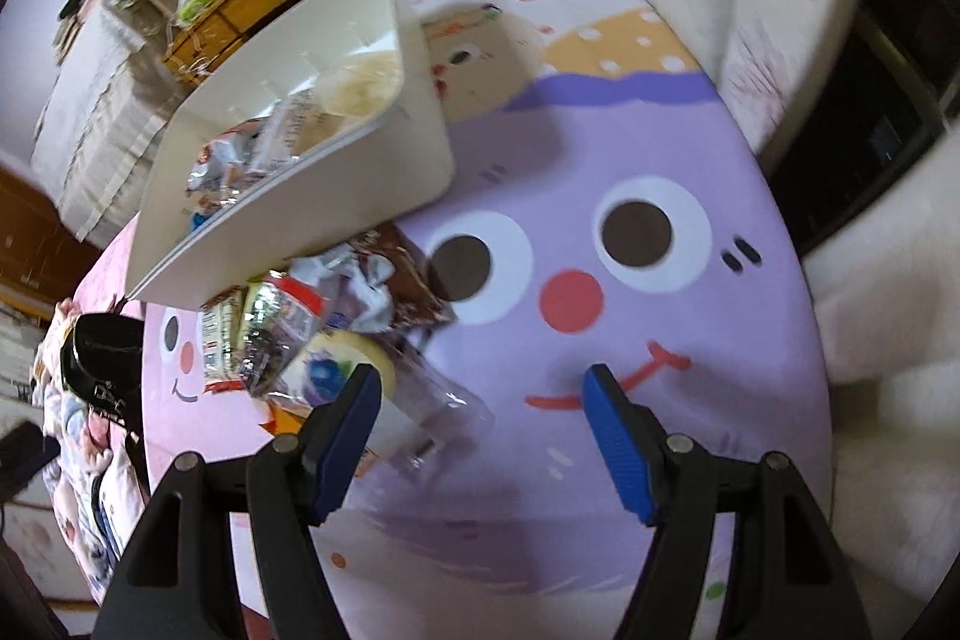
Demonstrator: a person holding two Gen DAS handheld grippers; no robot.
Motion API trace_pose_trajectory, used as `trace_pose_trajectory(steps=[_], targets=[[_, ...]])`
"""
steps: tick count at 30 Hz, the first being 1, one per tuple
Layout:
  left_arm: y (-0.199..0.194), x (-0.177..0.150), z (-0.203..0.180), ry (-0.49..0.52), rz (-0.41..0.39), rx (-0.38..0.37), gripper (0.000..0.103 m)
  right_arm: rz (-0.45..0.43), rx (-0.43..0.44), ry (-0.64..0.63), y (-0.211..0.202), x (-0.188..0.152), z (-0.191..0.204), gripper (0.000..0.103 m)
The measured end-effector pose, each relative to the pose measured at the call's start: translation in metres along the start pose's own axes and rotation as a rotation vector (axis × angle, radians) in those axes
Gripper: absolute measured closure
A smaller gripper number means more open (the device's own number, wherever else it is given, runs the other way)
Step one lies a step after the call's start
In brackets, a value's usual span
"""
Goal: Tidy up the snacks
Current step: 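Withdraw both grippers from the tray toward the remaining snacks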
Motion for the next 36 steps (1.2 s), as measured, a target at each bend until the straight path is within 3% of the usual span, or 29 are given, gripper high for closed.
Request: trace_pose_trajectory(steps=[7,14,23,29,36], targets=[[0.004,0.002,0.023,0.066,-0.003,0.035,0.019,-0.01,-0.038,0.096,-0.003,-0.025,-0.008,0.033],[0.013,0.008,0.054,0.175,0.061,-0.011,0.019,-0.007,-0.109,0.19,-0.002,-0.064,-0.004,0.033],[0.025,0.021,0.07,0.366,0.094,-0.081,0.019,-0.098,-0.146,0.322,-0.009,-0.108,0.019,0.033],[0.04,0.026,0.081,0.434,0.093,-0.064,0.019,-0.17,-0.049,0.422,-0.012,-0.132,0.034,0.029],[0.06,0.034,0.085,0.452,0.121,-0.051,0.019,-0.187,-0.031,0.472,-0.009,-0.135,0.049,0.022]])
Point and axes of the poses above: each gripper's, at about its wrist camera, not at the fingertips, and y roughly the way its jaws point, z to its left, x to its top, the point moved 1 cm from there along y, roughly the way its jaws point, and after that the axes turned 8 degrees about y, right-handed, at the moved point
